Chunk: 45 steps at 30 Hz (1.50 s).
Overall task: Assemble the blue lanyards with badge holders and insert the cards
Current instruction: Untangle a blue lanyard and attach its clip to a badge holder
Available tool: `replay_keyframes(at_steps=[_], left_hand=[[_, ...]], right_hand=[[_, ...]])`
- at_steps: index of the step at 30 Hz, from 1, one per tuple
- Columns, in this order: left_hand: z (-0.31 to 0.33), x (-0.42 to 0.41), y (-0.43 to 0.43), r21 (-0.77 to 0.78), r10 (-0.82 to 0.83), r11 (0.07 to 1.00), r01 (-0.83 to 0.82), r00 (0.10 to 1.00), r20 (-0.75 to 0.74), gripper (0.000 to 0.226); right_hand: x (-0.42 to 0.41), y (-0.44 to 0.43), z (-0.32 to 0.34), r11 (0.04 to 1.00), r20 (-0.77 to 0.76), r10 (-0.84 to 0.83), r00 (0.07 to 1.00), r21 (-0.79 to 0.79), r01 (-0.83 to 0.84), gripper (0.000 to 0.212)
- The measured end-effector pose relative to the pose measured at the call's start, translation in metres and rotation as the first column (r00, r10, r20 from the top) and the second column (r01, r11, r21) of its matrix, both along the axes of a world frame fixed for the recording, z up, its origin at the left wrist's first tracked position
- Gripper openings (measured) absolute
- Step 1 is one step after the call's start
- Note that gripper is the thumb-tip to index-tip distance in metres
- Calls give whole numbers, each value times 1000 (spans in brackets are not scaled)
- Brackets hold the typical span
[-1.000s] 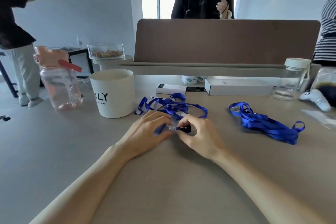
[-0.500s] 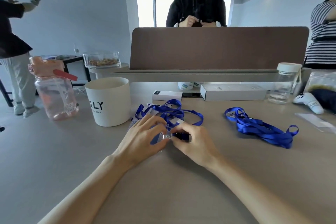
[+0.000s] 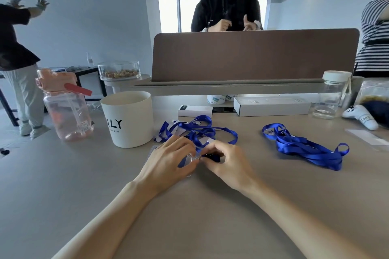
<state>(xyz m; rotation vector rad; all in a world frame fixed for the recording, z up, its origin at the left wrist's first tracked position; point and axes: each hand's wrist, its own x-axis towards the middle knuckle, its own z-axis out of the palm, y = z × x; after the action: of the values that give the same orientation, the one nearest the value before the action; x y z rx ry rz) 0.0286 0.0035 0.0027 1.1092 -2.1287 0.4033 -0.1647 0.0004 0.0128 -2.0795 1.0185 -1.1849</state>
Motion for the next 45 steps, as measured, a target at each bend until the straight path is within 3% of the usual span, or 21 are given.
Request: replay_keyframes(at_steps=[4, 8, 12, 15, 18, 21, 25, 35, 45], left_hand=[[-2, -1, -2, -63, 32, 998, -32, 999, -2, 27], [-1, 0, -4, -136, 69, 989, -63, 997, 41, 36], [1, -2, -3, -210, 94, 975, -77, 993, 70, 36], [0, -2, -2, -180, 70, 982, -55, 994, 82, 43], [-1, -5, 2, -56, 27, 998, -24, 998, 53, 33], [2, -8, 9, 40, 27, 999, -27, 1000, 5, 27], [0, -6, 5, 31, 8, 999, -6, 998, -59, 15], [-3, -2, 0, 186, -30, 982, 42, 997, -66, 28], [-3, -3, 1, 188, 4, 982, 13, 996, -90, 27]], right_hand=[[0, -2, -3, 998, -40, -44, 998, -42, 43, 15], [0, -5, -6, 957, -93, -170, 981, -253, 142, 11], [-3, -7, -6, 923, -131, -241, 962, -337, 185, 10], [-3, -9, -9, 935, -166, -252, 953, -297, 196, 17], [-4, -11, -9, 973, -183, -191, 964, -167, 161, 20], [-4, -8, -6, 995, -130, -93, 987, 9, 95, 15], [-6, -7, -2, 987, -2, -5, 1000, 159, 5, 10], [-5, -5, 0, 987, 23, -27, 999, 160, 23, 17], [-4, -2, 1, 991, -14, -33, 999, 127, 34, 15]])
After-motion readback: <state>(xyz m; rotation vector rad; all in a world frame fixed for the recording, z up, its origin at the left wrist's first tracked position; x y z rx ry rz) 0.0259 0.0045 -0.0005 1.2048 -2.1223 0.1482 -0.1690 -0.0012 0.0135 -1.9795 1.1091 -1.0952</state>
